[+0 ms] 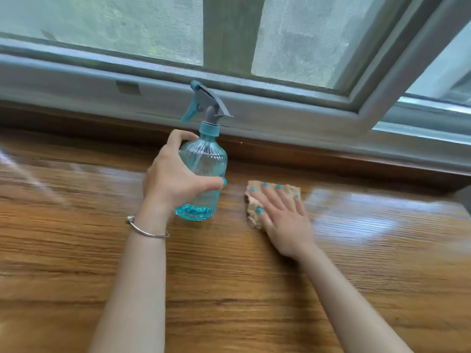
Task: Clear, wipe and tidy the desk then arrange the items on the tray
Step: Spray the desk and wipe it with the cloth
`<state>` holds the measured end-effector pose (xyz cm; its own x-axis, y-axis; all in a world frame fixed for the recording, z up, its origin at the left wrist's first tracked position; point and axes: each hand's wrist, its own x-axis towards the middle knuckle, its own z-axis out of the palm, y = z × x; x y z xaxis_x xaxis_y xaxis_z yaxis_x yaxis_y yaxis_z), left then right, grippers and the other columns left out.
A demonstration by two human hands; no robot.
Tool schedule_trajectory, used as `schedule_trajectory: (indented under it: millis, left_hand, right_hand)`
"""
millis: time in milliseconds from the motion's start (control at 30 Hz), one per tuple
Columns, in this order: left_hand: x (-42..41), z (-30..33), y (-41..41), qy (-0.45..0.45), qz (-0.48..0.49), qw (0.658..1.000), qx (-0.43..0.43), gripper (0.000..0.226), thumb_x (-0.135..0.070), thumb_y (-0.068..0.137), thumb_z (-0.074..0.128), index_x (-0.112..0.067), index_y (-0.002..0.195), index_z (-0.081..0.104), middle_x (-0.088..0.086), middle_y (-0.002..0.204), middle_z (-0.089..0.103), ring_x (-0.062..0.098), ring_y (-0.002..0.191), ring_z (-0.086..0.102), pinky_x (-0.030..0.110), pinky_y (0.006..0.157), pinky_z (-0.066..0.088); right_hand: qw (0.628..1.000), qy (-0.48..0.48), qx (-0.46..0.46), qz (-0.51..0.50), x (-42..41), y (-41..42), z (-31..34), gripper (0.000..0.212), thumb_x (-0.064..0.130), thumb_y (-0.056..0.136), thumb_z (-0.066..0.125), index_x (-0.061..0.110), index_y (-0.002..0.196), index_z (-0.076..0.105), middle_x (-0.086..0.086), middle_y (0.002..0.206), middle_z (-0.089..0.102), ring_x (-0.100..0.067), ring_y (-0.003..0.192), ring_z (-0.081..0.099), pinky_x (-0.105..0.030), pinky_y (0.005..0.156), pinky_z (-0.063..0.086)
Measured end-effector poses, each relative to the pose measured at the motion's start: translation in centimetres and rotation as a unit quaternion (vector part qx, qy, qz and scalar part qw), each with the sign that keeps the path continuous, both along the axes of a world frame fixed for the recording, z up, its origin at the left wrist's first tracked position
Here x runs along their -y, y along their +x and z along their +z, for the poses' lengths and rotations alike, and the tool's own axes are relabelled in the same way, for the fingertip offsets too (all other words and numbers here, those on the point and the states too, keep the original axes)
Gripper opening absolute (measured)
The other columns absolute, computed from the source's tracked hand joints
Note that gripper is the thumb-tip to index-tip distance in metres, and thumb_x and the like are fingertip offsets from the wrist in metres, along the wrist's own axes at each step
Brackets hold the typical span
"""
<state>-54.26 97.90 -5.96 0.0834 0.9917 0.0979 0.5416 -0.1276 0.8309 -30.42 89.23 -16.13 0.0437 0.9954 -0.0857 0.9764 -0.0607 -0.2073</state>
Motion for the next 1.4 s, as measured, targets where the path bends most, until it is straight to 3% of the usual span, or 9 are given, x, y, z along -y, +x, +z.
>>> schedule_trajectory:
  millis: [167, 367, 533, 600, 800, 933, 1033, 1233, 1400]
  left_hand:
    - [1.3, -1.2, 2.4, -0.009, -0.048, 0.997, 0.06, 0.087, -0.057, 0.035, 0.081, -0.048, 0.11, 0.039, -0.021, 0.106, 0.054, 0.01, 0.1, 0.058, 0.045, 0.078, 0.057]
    - [2.7, -1.5, 5.9, 0.012, -0.054, 0.993, 0.108, 0.086, -0.058, 0.032, 0.083, -0.054, 0.107, 0.041, -0.022, 0.103, 0.058, 0.005, 0.095, 0.061, 0.038, 0.077, 0.057]
    - [3.9, -1.0, 10.5, 0.027, -0.081, 0.993, 0.086, 0.085, -0.06, 0.031, 0.082, -0.06, 0.104, 0.04, -0.028, 0.101, 0.056, 0.005, 0.094, 0.06, 0.039, 0.076, 0.057]
    - [4.9, -1.3, 12.9, 0.042, -0.102, 0.991, 0.07, 0.084, -0.06, 0.031, 0.081, -0.059, 0.105, 0.041, -0.031, 0.101, 0.054, 0.005, 0.094, 0.059, 0.039, 0.076, 0.056]
    - [8.1, -1.9, 22.4, 0.058, -0.112, 0.988, 0.092, 0.075, -0.055, 0.033, 0.08, -0.058, 0.098, 0.043, -0.036, 0.099, 0.054, -0.005, 0.089, 0.056, 0.025, 0.077, 0.05]
    - [9.2, -2.4, 28.6, 0.074, -0.069, 0.989, 0.111, 0.078, -0.057, 0.033, 0.082, -0.056, 0.101, 0.042, -0.044, 0.097, 0.051, -0.012, 0.087, 0.054, 0.016, 0.073, 0.045]
    - [10.3, -2.6, 32.9, 0.072, -0.048, 0.986, 0.14, 0.077, -0.054, 0.035, 0.083, -0.056, 0.1, 0.042, -0.039, 0.096, 0.052, -0.011, 0.087, 0.055, 0.014, 0.073, 0.046]
    - [10.6, -3.1, 38.8, 0.105, -0.048, 0.985, 0.127, 0.077, -0.05, 0.04, 0.082, -0.046, 0.107, 0.042, -0.031, 0.103, 0.051, -0.011, 0.09, 0.051, 0.002, 0.074, 0.038]
    - [10.1, -4.3, 41.0, 0.097, -0.062, 0.986, 0.119, 0.079, -0.044, 0.045, 0.086, -0.042, 0.11, 0.041, -0.015, 0.112, 0.054, 0.008, 0.101, 0.055, 0.014, 0.077, 0.046]
  right_hand:
    - [0.937, -0.034, 0.008, -0.348, -1.6, 4.8, 0.5, 0.051, 0.048, 0.101, 0.019, 0.05, 0.151, 0.009, 0.01, 0.164, 0.002, -0.018, 0.15, -0.006, -0.05, 0.119, -0.004]
    - [0.997, -0.016, -0.012, -0.081, -1.2, 2.0, 0.3, 0.049, 0.054, 0.099, 0.02, 0.056, 0.148, 0.01, 0.018, 0.162, 0.005, -0.014, 0.15, -0.004, -0.045, 0.118, -0.007]
    - [0.929, -0.018, 0.006, -0.37, 4.7, 17.0, 1.8, 0.051, 0.045, 0.104, 0.02, 0.038, 0.154, 0.016, 0.008, 0.164, 0.011, -0.019, 0.15, 0.004, -0.05, 0.12, 0.005]
    - [0.911, -0.027, 0.036, -0.409, 3.9, 17.4, 1.4, 0.052, 0.045, 0.103, 0.022, 0.035, 0.154, 0.017, 0.004, 0.164, 0.011, -0.024, 0.15, 0.006, -0.054, 0.118, 0.006]
    - [0.998, -0.004, 0.015, -0.069, 4.3, 15.7, 0.3, 0.049, 0.051, 0.101, 0.022, 0.046, 0.15, 0.02, 0.015, 0.162, 0.013, -0.018, 0.151, 0.005, -0.049, 0.118, 0.002]
    - [0.977, -0.015, 0.024, -0.212, 7.5, 29.7, 1.1, 0.048, 0.047, 0.104, 0.018, 0.043, 0.152, 0.019, 0.013, 0.163, 0.01, -0.014, 0.15, 0.002, -0.044, 0.121, 0.001]
    - [0.945, -0.019, 0.005, -0.328, 7.3, 32.7, 1.2, 0.049, 0.047, 0.103, 0.017, 0.042, 0.152, 0.017, 0.008, 0.164, 0.005, -0.019, 0.151, -0.002, -0.05, 0.12, -0.001]
    - [0.998, 0.002, 0.021, -0.053, 9.1, 30.6, 0.1, 0.053, 0.048, 0.101, 0.023, 0.039, 0.153, 0.018, 0.012, 0.163, 0.009, -0.018, 0.151, 0.002, -0.047, 0.119, 0.002]
    - [0.974, -0.003, 0.023, -0.225, 10.3, 40.5, 1.0, 0.05, 0.046, 0.104, 0.017, 0.039, 0.153, 0.016, 0.01, 0.163, 0.012, -0.017, 0.15, 0.005, -0.045, 0.12, 0.007]
